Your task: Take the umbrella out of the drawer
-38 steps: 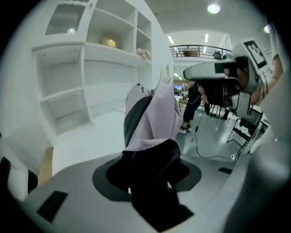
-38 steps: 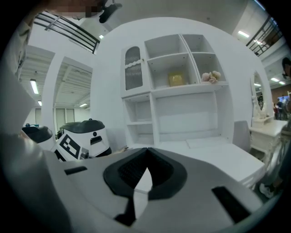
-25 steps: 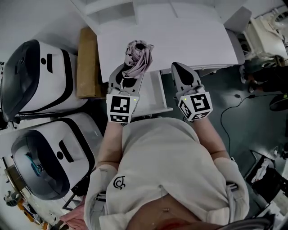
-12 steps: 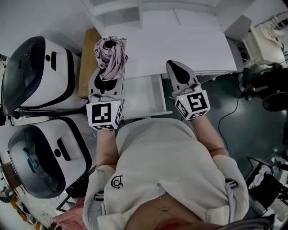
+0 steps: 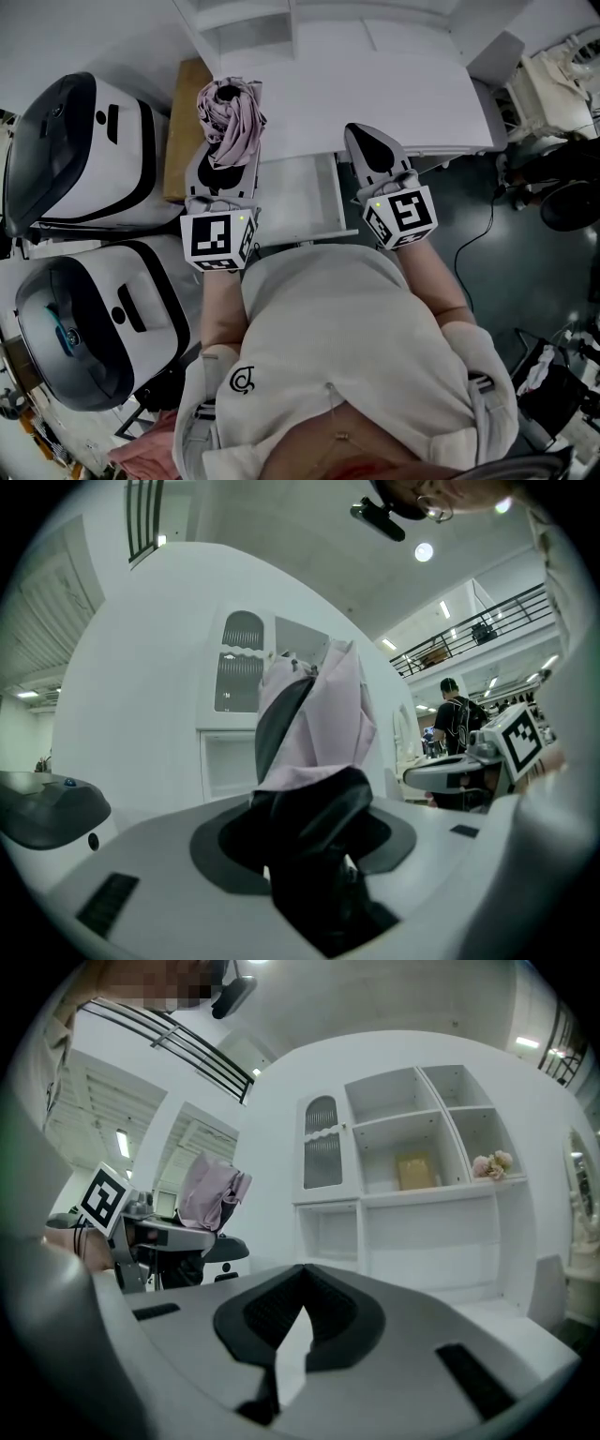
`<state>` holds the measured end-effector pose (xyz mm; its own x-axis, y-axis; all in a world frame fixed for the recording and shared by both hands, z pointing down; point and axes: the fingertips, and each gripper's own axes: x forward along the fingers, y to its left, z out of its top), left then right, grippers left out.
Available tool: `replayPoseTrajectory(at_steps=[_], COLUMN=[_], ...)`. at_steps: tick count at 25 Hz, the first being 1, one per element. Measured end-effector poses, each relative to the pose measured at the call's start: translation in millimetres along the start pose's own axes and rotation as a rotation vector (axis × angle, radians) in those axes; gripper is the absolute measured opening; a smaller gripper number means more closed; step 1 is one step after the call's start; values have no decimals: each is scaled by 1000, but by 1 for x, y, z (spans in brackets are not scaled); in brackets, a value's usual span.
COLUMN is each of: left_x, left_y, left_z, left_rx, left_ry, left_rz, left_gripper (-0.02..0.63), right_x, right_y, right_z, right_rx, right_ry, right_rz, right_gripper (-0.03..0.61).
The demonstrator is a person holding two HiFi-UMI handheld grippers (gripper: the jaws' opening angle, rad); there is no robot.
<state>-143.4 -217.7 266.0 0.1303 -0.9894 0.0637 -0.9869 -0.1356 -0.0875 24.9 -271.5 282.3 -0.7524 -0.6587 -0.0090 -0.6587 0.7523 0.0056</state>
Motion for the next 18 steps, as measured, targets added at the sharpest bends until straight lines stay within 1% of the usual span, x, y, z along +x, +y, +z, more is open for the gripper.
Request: replayPoseTrajectory(at_steps=[7, 13, 18], left_x=[-1, -4, -7], left_y=[-2, -6, -7], left_z=[1, -3, -6], left_rx=[-13, -22, -22], left_ry=[7, 10, 16], left_rz=[3, 6, 6], left_gripper=[215, 215, 215], right_x=[-3, -8, -10], right_y=[7, 8, 12], right_z=[9, 6, 9], right_rx=[-46, -56, -90], right_ry=[-32, -25, -40], right_rz=[22, 21, 21], right_gripper=[5, 5, 5])
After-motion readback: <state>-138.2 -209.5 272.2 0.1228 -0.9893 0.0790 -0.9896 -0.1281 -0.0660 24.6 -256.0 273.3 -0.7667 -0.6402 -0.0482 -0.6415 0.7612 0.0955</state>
